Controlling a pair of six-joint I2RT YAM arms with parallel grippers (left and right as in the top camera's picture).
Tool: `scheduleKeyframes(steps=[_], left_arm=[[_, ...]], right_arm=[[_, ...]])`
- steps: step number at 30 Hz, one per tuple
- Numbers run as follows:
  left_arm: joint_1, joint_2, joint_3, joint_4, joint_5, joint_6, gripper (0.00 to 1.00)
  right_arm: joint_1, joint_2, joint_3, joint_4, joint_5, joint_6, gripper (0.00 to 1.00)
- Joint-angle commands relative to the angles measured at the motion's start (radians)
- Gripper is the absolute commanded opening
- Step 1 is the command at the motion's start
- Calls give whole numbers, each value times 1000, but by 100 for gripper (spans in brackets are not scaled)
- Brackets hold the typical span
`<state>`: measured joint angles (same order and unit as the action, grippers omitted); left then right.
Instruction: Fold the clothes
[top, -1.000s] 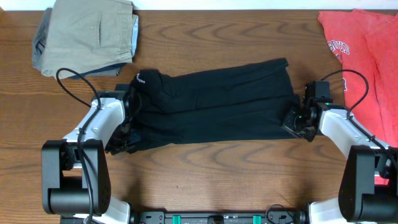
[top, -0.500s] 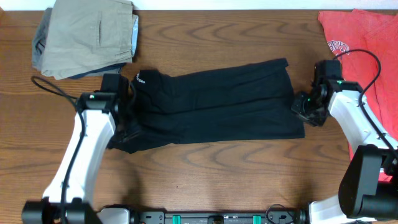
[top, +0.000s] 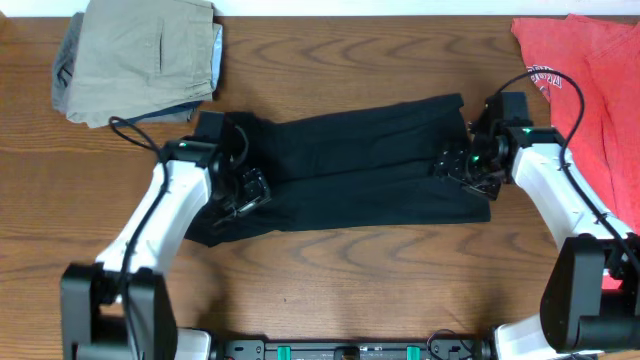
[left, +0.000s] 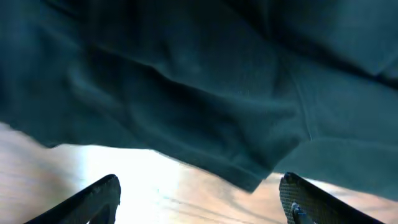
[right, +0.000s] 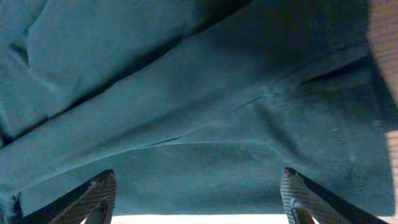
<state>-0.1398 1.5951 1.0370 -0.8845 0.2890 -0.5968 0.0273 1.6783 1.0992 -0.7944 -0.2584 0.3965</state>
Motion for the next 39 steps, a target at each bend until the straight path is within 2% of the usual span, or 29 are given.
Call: scheduleKeyframes(steps=[1, 12, 17, 29, 39], left_arm=[[-2, 39, -14, 6, 47, -80, 83], [-2, 54, -71, 55, 47, -219, 83], [-2, 55, -136, 166, 47, -225, 83], [-2, 54, -138, 203, 38, -208, 83], [-2, 54, -138, 229, 32, -209, 68]], right_arm=[[19, 1, 11, -1, 27, -21, 83], [21, 1, 11, 1, 30, -24, 84], [21, 1, 11, 0, 30, -26, 84], [21, 1, 11, -3, 30, -35, 85], [21, 1, 11, -2, 30, -35, 84]])
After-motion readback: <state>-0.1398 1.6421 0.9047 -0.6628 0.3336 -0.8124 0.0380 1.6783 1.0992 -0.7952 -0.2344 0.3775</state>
